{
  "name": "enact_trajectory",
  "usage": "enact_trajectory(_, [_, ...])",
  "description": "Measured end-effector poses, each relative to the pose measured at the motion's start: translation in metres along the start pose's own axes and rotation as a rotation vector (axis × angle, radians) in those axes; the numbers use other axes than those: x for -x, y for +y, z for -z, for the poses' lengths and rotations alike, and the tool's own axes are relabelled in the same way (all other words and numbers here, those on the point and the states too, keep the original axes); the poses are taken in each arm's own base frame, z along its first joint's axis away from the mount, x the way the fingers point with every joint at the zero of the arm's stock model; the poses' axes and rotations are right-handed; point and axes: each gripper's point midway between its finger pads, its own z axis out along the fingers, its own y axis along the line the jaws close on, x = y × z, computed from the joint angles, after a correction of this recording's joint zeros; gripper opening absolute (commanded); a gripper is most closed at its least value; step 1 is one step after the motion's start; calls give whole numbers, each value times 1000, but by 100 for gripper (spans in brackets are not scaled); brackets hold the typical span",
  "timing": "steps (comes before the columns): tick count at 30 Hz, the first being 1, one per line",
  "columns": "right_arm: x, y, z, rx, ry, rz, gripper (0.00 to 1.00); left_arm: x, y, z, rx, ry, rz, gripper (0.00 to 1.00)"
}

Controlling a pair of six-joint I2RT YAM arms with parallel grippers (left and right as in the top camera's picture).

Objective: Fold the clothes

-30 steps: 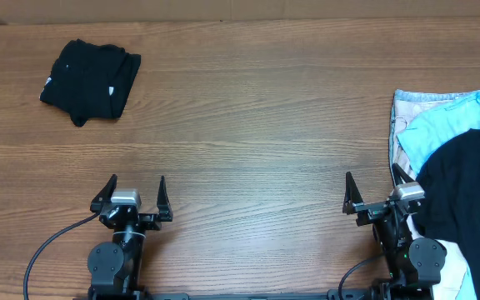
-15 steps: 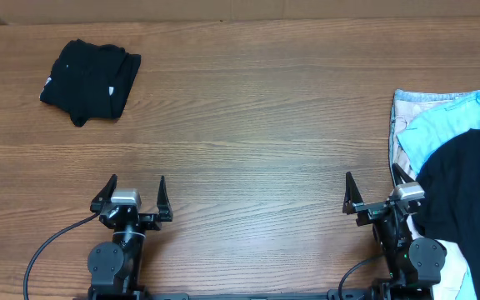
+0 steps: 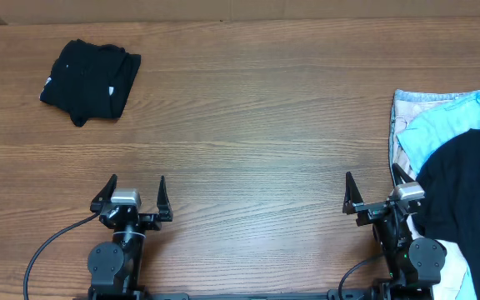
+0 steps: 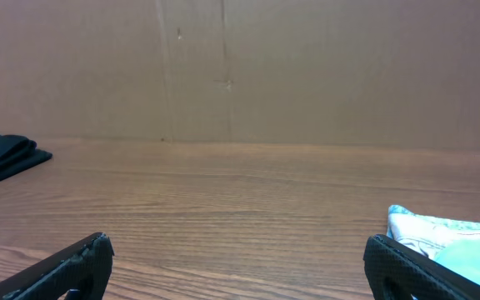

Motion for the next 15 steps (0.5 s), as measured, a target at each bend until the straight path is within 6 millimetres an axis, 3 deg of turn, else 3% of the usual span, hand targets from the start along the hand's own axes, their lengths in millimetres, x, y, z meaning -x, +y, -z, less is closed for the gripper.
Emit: enact_trajectory(15, [0, 0, 0, 0, 0, 0, 100, 0, 4, 0, 23, 0, -35, 100])
